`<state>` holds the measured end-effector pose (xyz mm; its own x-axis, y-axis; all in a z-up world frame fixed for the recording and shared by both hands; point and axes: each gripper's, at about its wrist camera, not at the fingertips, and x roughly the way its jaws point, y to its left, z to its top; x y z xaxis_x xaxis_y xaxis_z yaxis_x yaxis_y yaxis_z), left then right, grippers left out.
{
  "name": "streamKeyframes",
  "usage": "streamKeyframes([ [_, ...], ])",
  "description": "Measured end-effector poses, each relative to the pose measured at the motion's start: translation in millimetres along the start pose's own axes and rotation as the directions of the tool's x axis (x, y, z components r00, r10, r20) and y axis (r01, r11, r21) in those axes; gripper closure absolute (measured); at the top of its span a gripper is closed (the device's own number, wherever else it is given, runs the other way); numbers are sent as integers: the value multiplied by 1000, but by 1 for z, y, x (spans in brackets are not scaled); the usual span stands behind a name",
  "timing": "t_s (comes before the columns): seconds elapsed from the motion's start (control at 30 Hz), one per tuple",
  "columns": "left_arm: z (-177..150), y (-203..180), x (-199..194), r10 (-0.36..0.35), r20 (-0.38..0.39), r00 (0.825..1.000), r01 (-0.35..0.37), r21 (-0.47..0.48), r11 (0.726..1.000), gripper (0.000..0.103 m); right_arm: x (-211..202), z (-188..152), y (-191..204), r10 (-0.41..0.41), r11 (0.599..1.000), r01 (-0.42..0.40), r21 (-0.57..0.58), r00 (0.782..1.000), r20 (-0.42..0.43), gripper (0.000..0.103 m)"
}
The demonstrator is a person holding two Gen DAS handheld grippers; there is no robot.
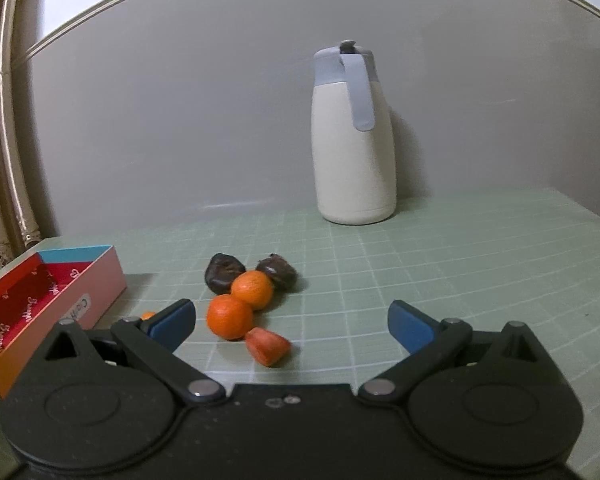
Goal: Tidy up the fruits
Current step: 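Carry the reddish-brown fruit into the red box and release it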
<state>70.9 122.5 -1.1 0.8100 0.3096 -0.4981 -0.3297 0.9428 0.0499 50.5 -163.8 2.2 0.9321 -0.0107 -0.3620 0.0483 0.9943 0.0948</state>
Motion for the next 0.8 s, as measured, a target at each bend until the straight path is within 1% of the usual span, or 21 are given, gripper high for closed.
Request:
streamKeyframes([
  [0.1,-3,2,4,19,-24,1000,-19,-6,1000,71,1,-1,2,13,1000,-13,3,1000,-3,0],
  [0.2,-5,3,3,37,-21,999,-37,5,999,71,3,-1,6,24,1000,-24,4,1000,-8,0],
  [0.27,-6,3,2,38,-16,999,-38,11,999,65,6,-1,8,33,999,-33,4,999,-12,0],
  [0.3,-6,2,1,35,-9,999,-35,13,999,52,6,-1,8,37,999,-36,3,999,-14,0],
  [0.33,-6,2,-3,38,0,999,-38,13,999,28,7,-1,9,40,999,-40,4,999,-15,0],
  [0.4,-6,2,-9,78,35,996,-78,3,997,5,7,-2,10,45,999,-45,2,999,-18,0],
  [0.47,-5,2,-15,65,66,996,-65,-2,998,5,9,-2,11,49,999,-49,-2,999,-23,0],
  [0.53,-5,2,-18,67,84,994,-68,6,998,5,10,-2,12,54,999,-54,-2,998,-27,0],
  [0.7,-5,10,-23,82,90,993,-81,-14,997,0,14,-3,16,62,998,-63,-7,997,-39,1],
  [0.8,-6,19,-28,86,91,992,-83,-33,996,0,19,-4,18,65,998,-65,-6,996,-53,2],
])
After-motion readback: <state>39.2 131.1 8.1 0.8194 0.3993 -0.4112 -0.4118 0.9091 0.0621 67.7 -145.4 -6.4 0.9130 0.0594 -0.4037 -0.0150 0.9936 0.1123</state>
